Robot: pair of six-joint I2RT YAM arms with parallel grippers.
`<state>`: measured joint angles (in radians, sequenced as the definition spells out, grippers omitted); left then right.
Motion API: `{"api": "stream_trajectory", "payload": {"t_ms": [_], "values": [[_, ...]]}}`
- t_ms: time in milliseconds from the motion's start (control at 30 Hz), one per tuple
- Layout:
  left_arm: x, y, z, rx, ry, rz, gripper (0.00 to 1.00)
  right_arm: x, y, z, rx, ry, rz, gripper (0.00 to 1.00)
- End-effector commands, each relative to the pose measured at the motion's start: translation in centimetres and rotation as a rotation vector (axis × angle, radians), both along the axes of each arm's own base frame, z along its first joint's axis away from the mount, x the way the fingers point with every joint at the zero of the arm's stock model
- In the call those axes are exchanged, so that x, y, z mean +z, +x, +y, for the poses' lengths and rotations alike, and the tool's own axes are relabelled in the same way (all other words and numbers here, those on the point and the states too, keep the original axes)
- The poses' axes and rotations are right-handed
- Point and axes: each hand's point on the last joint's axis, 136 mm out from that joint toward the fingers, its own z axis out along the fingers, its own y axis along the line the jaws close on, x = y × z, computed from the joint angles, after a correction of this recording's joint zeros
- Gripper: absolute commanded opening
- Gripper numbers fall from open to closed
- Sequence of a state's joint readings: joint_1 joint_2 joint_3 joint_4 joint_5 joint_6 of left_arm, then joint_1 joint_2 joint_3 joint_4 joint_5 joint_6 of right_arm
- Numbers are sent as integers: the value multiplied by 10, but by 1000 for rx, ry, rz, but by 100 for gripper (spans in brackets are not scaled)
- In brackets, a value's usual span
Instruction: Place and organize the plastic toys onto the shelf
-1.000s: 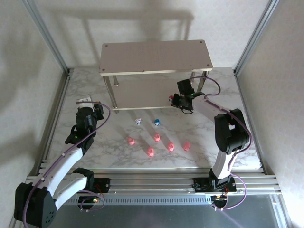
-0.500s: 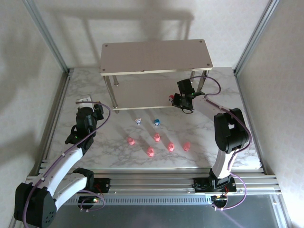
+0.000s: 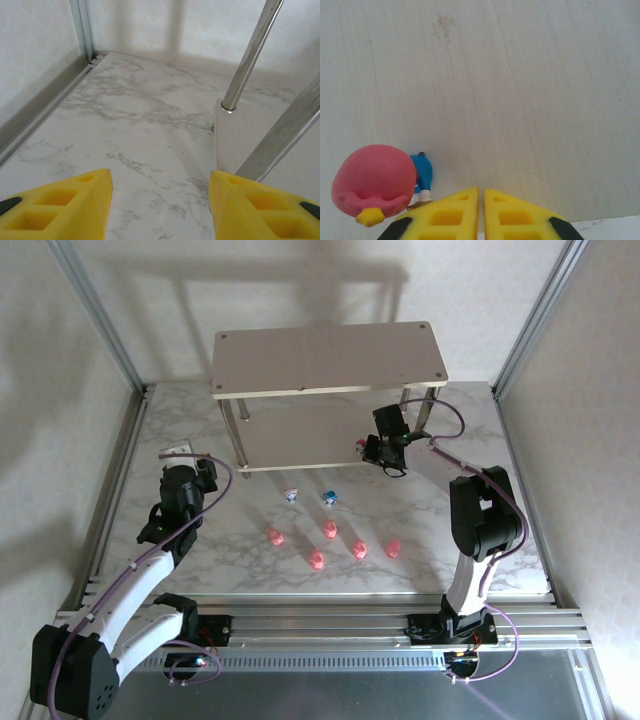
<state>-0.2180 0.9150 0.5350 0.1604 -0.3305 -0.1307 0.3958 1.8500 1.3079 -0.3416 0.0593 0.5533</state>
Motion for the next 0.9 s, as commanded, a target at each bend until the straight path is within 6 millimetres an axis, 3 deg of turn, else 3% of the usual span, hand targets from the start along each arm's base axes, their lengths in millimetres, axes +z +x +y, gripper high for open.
{"api": "stream_trajectory", "payload": {"t_ms": [0, 867], "values": [[4, -1, 6, 25, 7, -22, 54, -1, 8, -11, -23, -34, 0, 12], [7, -2, 6, 23, 6, -29, 54, 12, 20, -9, -16, -52, -31, 13]]}}
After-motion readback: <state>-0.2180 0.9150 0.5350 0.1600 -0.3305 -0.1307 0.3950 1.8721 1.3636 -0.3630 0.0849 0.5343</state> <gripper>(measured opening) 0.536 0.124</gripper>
